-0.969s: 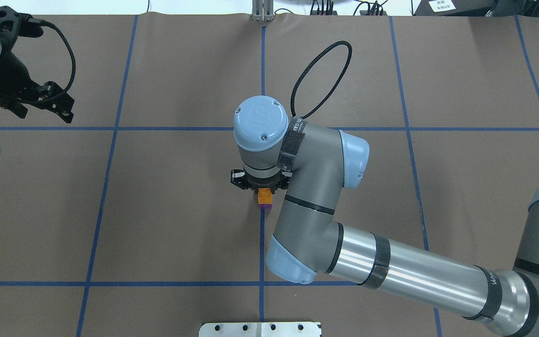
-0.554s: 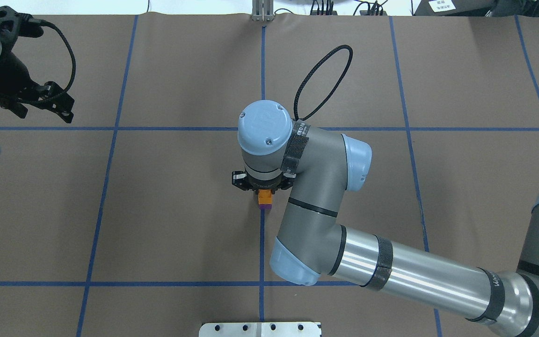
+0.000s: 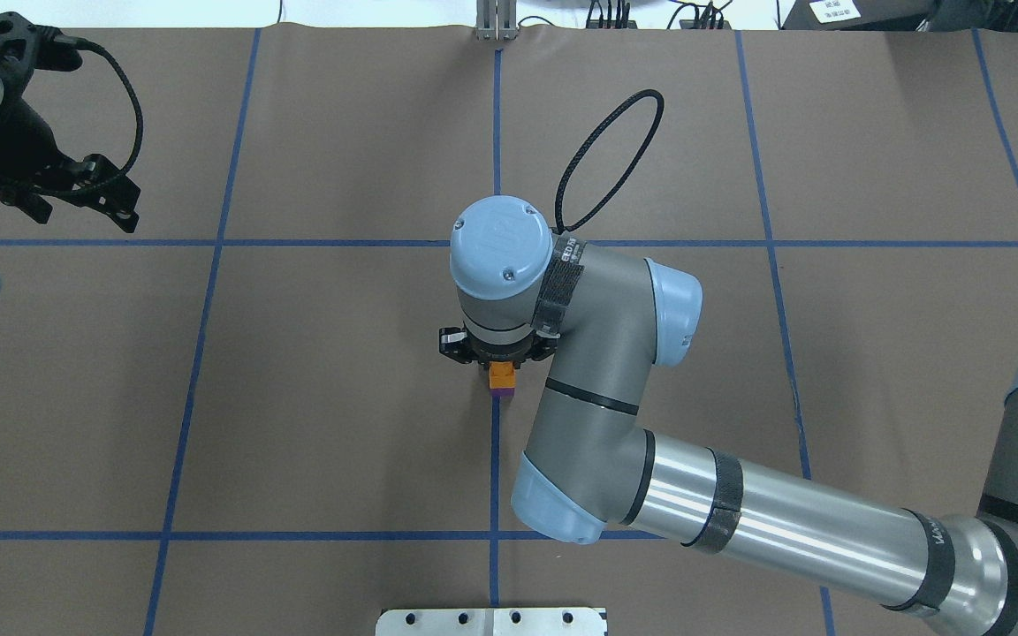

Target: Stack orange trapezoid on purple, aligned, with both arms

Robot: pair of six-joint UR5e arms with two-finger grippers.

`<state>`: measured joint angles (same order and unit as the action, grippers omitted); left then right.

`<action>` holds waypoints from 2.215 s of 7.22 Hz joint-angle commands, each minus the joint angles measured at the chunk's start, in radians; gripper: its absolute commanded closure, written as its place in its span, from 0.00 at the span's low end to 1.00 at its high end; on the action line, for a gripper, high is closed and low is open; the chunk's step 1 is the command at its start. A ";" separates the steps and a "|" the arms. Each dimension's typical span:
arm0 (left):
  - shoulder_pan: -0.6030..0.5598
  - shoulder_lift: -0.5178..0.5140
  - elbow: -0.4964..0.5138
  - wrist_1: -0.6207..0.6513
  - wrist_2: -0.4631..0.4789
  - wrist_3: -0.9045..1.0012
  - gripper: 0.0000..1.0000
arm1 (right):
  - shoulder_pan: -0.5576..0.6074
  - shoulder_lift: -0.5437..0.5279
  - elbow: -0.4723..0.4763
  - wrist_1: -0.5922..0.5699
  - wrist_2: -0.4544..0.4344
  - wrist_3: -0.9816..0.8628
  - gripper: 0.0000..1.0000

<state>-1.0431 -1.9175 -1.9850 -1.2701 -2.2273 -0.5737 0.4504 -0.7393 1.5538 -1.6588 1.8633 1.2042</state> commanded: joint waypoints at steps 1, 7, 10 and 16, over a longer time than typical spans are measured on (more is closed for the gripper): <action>0.000 0.000 0.002 0.000 0.000 0.000 0.00 | -0.009 0.000 0.000 0.001 -0.013 -0.002 1.00; 0.000 0.000 0.000 0.000 0.000 -0.002 0.00 | -0.018 -0.025 -0.003 0.054 -0.018 -0.002 1.00; 0.000 0.000 0.000 0.000 0.000 -0.003 0.00 | -0.018 -0.025 0.003 0.054 -0.024 -0.002 0.00; 0.000 0.005 0.002 0.003 0.003 -0.005 0.00 | 0.144 -0.057 0.165 -0.092 0.061 -0.134 0.00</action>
<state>-1.0431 -1.9155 -1.9835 -1.2688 -2.2256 -0.5772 0.5128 -0.7709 1.6545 -1.6779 1.8719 1.1548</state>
